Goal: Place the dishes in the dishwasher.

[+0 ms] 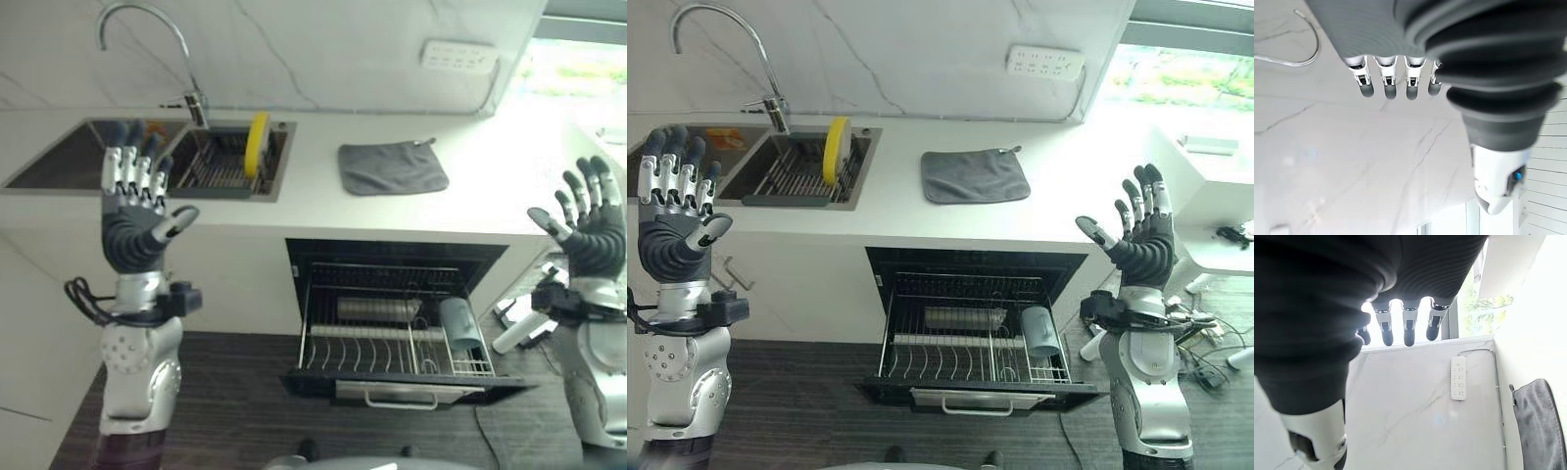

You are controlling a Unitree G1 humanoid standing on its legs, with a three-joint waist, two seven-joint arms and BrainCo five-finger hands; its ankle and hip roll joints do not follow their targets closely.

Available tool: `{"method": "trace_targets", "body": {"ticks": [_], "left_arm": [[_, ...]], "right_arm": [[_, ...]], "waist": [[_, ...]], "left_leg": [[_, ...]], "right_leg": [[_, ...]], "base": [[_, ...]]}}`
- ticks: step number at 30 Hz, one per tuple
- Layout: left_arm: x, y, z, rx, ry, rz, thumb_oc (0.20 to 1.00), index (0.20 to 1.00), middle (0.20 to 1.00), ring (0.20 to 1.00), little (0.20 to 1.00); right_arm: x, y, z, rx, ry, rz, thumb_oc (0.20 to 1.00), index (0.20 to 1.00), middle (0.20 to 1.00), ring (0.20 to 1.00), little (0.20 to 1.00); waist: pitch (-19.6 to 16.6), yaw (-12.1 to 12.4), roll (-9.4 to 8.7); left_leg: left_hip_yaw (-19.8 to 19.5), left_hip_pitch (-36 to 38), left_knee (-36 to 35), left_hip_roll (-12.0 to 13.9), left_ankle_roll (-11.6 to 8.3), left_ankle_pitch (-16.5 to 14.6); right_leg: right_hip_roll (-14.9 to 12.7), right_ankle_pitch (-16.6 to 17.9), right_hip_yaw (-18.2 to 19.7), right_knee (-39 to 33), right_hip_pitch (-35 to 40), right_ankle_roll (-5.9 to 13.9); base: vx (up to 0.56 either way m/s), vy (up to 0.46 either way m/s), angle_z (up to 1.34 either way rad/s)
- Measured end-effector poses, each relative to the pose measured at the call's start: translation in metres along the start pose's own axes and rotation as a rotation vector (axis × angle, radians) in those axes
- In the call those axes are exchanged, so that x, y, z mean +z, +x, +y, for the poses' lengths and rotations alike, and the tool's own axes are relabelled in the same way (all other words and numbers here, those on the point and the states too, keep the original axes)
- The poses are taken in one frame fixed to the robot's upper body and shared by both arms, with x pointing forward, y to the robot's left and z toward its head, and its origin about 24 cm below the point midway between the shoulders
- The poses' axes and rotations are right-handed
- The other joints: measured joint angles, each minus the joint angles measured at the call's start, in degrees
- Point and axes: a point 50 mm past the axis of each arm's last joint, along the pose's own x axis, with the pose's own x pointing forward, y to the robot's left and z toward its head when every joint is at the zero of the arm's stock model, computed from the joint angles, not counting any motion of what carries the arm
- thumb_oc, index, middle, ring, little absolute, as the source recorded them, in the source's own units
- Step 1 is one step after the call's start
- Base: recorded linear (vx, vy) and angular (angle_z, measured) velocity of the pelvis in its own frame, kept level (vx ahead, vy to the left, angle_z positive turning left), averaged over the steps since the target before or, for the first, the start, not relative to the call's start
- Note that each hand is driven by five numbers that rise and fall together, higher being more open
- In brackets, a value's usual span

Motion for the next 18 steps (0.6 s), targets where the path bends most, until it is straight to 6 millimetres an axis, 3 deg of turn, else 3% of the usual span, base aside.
{"method": "trace_targets", "body": {"ticks": [1,2,3,4,5,7,8,11,12,14,15,16,18], "left_arm": [[0.001,0.0,0.005,0.003,0.023,0.003,1.0,1.0,1.0,1.0,1.0],[-0.001,-0.001,0.006,0.006,0.026,0.017,1.0,1.0,1.0,1.0,1.0],[-0.002,-0.002,0.006,0.007,0.027,0.028,1.0,1.0,1.0,1.0,1.0],[-0.004,-0.001,0.007,0.007,0.023,0.032,1.0,1.0,1.0,1.0,1.0],[-0.006,-0.001,0.008,0.01,0.024,0.041,1.0,1.0,1.0,1.0,1.0],[-0.013,-0.005,0.006,0.014,0.007,0.072,1.0,1.0,1.0,1.0,1.0],[-0.015,-0.007,0.002,-0.001,-0.001,0.085,1.0,1.0,1.0,1.0,1.0],[-0.02,-0.016,-0.001,-0.025,-0.018,0.126,1.0,1.0,1.0,1.0,1.0],[-0.02,-0.015,-0.004,-0.032,-0.044,0.131,1.0,1.0,1.0,1.0,1.0],[-0.021,-0.014,-0.008,-0.045,-0.079,0.13,1.0,1.0,1.0,1.0,1.0],[-0.022,-0.016,-0.009,-0.033,-0.094,0.136,1.0,1.0,1.0,1.0,1.0],[-0.022,-0.016,-0.008,-0.032,-0.102,0.133,1.0,1.0,1.0,1.0,1.0],[-0.021,-0.014,-0.009,-0.031,-0.121,0.119,1.0,1.0,1.0,1.0,1.0]], "right_arm": [[0.003,0.004,0.004,0.033,0.007,-0.019,1.0,1.0,1.0,1.0,1.0],[0.003,0.005,0.003,0.041,0.002,-0.022,1.0,1.0,1.0,1.0,1.0],[0.004,0.005,0.003,0.047,-0.004,-0.023,1.0,1.0,1.0,1.0,1.0],[0.005,0.004,0.002,0.06,-0.014,-0.026,1.0,1.0,1.0,1.0,1.0],[0.004,0.002,0.002,0.071,-0.016,-0.023,1.0,1.0,1.0,1.0,1.0],[0.005,0.002,0.005,0.089,-0.009,-0.031,1.0,1.0,1.0,1.0,1.0],[0.004,0.002,0.005,0.094,-0.009,-0.03,1.0,1.0,1.0,1.0,1.0],[0.0,-0.004,-0.003,0.082,-0.029,0.007,1.0,1.0,1.0,1.0,1.0],[-0.002,-0.005,-0.005,0.071,-0.041,0.018,1.0,1.0,1.0,1.0,1.0],[0.003,0.0,-0.004,0.063,-0.042,-0.009,1.0,1.0,1.0,1.0,1.0],[0.009,0.006,-0.004,0.074,-0.056,-0.038,1.0,1.0,1.0,1.0,1.0],[0.011,0.01,-0.003,0.077,-0.059,-0.047,1.0,1.0,1.0,1.0,1.0],[0.012,0.011,-0.008,0.059,-0.07,-0.053,1.0,1.0,1.0,1.0,1.0]], "waist": [[0.2,0.5,0.81],[0.3,-0.3,1.82],[0.2,-0.9,2.11],[0.2,-1.1,2.49],[0.0,-1.8,2.02],[-1.0,-1.8,0.47],[-1.1,-1.7,0.83],[-1.1,-1.4,3.34],[-1.0,-1.4,3.15],[-0.3,0.3,0.79],[0.2,1.1,0.61],[0.2,1.0,0.57],[0.3,-1.2,0.65]], "left_leg": [[2.9,-0.4,-0.4,1.7,1.65,-0.5],[3.5,-0.7,-0.4,2.5,2.05,-0.5],[3.6,-0.7,-0.4,3.1,1.99,-0.4],[3.2,-0.9,0.5,3.5,1.41,0.0],[2.3,-1.3,0.3,3.4,1.18,0.2],[1.1,-1.9,0.3,1.2,0.44,0.8],[0.9,-2.0,0.1,0.5,0.28,0.9],[-1.6,-2.3,0.5,-0.3,-0.96,1.9],[-2.9,-3.5,3.2,-0.6,-3.75,2.4],[-3.8,-11.3,14.4,-2.1,-8.71,5.5],[-5.8,-16.8,24.4,-1.4,-9.7,3.6],[-4.8,-18.2,29.4,2.0,-9.47,0.2],[-4.2,-14.8,26.4,10.0,-9.66,-2.7]], "right_leg": [[1.3,4.5,-2.8,-1.4,-1.6,-0.08],[1.8,-0.4,-6.6,5.2,-2.9,-0.78],[2.7,-4.8,-6.9,11.3,-3.5,-1.57],[5.3,-10.2,-3.6,17.0,-4.2,-0.88],[8.4,-13.9,0.8,18.3,-3.7,-1.82],[8.8,-16.6,2.0,10.8,0.4,-4.73],[8.6,-17.0,1.0,6.9,2.5,-6.01],[9.6,-13.7,-1.8,0.5,7.7,-7.0],[9.1,-13.4,-3.4,-1.0,8.9,-7.57],[6.1,-13.0,-4.1,-2.0,7.5,-9.33],[5.3,-10.6,-5.3,-2.4,7.2,-8.7],[5.7,-10.1,-5.3,-4.3,8.1,-8.94],[6.3,-9.7,-4.8,-4.7,8.6,-8.07]], "base": [[-0.13,0.082,-1.06],[-0.11,0.038,-0.84],[-0.08,-0.001,-0.26],[-0.04,-0.038,0.07],[-0.01,-0.068,0.2],[0.0,-0.122,0.35],[-0.01,-0.137,0.35],[-0.07,-0.091,0.62],[-0.12,0.015,0.89],[-0.1,0.133,0.45],[-0.04,0.294,-0.03],[0.01,0.349,-0.14],[0.04,0.437,-0.15]]}}
